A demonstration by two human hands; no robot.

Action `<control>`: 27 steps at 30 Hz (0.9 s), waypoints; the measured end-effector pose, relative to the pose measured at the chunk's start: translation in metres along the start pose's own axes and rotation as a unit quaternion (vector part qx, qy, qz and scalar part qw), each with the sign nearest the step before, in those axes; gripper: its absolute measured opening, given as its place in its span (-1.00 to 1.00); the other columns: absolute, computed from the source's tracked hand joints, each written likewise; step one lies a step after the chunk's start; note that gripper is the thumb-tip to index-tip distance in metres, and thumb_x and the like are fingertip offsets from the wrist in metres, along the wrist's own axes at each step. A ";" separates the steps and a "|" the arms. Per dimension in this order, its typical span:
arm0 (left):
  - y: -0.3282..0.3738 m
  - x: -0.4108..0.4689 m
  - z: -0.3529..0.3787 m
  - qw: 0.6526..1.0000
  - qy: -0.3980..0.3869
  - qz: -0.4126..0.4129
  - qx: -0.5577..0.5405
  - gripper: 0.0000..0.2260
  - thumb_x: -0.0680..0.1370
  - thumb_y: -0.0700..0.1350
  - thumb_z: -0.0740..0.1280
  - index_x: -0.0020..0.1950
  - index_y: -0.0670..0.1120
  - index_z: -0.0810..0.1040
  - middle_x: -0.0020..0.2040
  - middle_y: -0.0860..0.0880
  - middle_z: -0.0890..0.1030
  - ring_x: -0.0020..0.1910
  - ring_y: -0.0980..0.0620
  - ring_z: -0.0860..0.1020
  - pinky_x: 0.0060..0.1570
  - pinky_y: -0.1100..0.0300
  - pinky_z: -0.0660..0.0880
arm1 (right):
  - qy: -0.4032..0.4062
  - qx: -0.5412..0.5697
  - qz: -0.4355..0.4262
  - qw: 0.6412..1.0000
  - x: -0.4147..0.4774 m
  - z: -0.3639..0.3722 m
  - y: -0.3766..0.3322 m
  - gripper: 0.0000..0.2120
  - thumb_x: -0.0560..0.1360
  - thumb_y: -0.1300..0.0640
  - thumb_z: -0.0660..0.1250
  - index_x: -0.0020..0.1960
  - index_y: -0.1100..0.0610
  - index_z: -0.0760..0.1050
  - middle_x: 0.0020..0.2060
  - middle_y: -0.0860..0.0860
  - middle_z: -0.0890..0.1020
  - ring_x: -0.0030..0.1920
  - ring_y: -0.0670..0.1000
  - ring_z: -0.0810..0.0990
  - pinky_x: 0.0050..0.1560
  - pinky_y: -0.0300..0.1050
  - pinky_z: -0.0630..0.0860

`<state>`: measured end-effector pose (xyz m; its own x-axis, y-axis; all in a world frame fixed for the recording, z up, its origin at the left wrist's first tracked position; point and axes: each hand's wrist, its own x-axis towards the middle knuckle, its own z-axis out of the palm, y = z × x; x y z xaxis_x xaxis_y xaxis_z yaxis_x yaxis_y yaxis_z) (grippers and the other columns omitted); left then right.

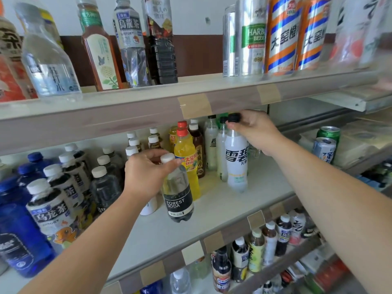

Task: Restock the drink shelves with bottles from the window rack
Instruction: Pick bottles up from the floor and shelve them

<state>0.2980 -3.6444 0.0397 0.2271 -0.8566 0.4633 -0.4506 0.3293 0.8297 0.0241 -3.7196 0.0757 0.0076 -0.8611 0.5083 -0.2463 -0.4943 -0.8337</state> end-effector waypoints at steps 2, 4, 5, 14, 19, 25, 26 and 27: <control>-0.003 0.004 0.003 1.000 -0.002 -0.001 0.007 -0.79 0.34 0.02 0.61 -0.12 0.15 0.64 -0.18 0.15 0.68 -0.17 0.21 0.64 -0.19 0.29 0.54 | -0.004 -0.046 0.013 0.999 0.013 -0.001 0.014 -0.72 0.54 0.28 0.40 0.25 0.21 0.55 0.06 0.08 0.69 0.06 0.00 0.66 0.24 0.01 0.55; -0.005 0.007 0.005 1.000 -0.006 -0.001 0.012 -0.79 0.35 0.00 0.61 -0.10 0.13 0.64 -0.17 0.15 0.68 -0.16 0.22 0.63 -0.22 0.33 0.52 | -0.023 -0.080 0.017 0.996 0.022 0.002 0.024 -0.71 0.56 0.24 0.39 0.28 0.19 0.52 0.13 0.12 0.66 0.14 0.08 0.63 0.30 0.11 0.51; -0.005 0.009 0.006 1.000 -0.010 0.001 0.013 -0.80 0.36 -0.01 0.61 -0.13 0.14 0.64 -0.17 0.16 0.68 -0.16 0.22 0.63 -0.23 0.33 0.52 | -0.033 -0.094 0.017 0.995 0.024 0.004 0.028 -0.71 0.57 0.22 0.38 0.28 0.16 0.51 0.15 0.11 0.65 0.18 0.09 0.62 0.32 0.13 0.49; -0.021 0.020 0.014 0.999 -0.005 0.001 0.045 -0.70 0.37 0.00 0.60 0.07 0.01 0.70 -0.10 0.11 0.70 -0.09 0.12 0.66 -0.15 0.24 0.55 | -0.037 -0.135 0.022 0.990 0.035 0.009 0.046 -0.59 0.58 0.10 0.36 0.41 0.09 0.46 0.28 0.09 0.59 0.27 0.06 0.55 0.35 0.10 0.46; -0.027 0.018 0.016 0.998 -0.013 -0.005 0.062 -0.67 0.37 0.01 0.60 0.10 -0.02 0.70 -0.05 0.07 0.71 -0.08 0.08 0.68 -0.09 0.15 0.62 | -0.017 -0.159 0.020 0.987 0.034 0.008 0.052 -0.65 0.62 0.12 0.30 0.39 0.11 0.46 0.11 0.01 0.60 0.10 -0.05 0.54 0.08 -0.19 0.45; -0.028 0.014 0.003 0.999 0.003 -0.023 0.048 -0.74 0.37 -0.02 0.60 0.04 0.05 0.71 -0.13 0.13 0.71 -0.12 0.12 0.68 -0.03 0.09 0.65 | 0.036 -0.201 0.020 0.979 0.028 0.013 0.055 -0.51 0.51 0.05 0.44 0.38 0.15 0.44 0.24 0.08 0.55 0.21 0.07 0.52 0.18 -0.13 0.45; -0.029 0.014 0.000 0.999 0.003 -0.022 0.046 -0.74 0.38 -0.02 0.60 0.04 0.06 0.71 -0.13 0.13 0.72 -0.12 0.12 0.69 -0.03 0.09 0.65 | 0.046 -0.221 0.023 0.974 0.026 0.015 0.055 -0.46 0.48 0.02 0.45 0.40 0.15 0.42 0.29 0.11 0.51 0.28 0.11 0.48 0.26 -0.09 0.42; -0.028 0.013 -0.004 0.999 0.000 -0.024 0.044 -0.75 0.39 -0.03 0.59 0.05 0.06 0.71 -0.13 0.12 0.72 -0.12 0.12 0.69 -0.03 0.10 0.65 | 0.059 -0.242 0.024 0.968 0.024 0.017 0.055 -0.39 0.46 0.00 0.46 0.43 0.14 0.38 0.33 0.14 0.47 0.35 0.15 0.43 0.33 -0.03 0.39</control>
<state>0.3171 -3.6630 0.0239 0.2497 -0.8706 0.4239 -0.5142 0.2517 0.8199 0.0268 -3.7689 0.0383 -0.1191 -0.8484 0.5158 -0.6695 -0.3150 -0.6727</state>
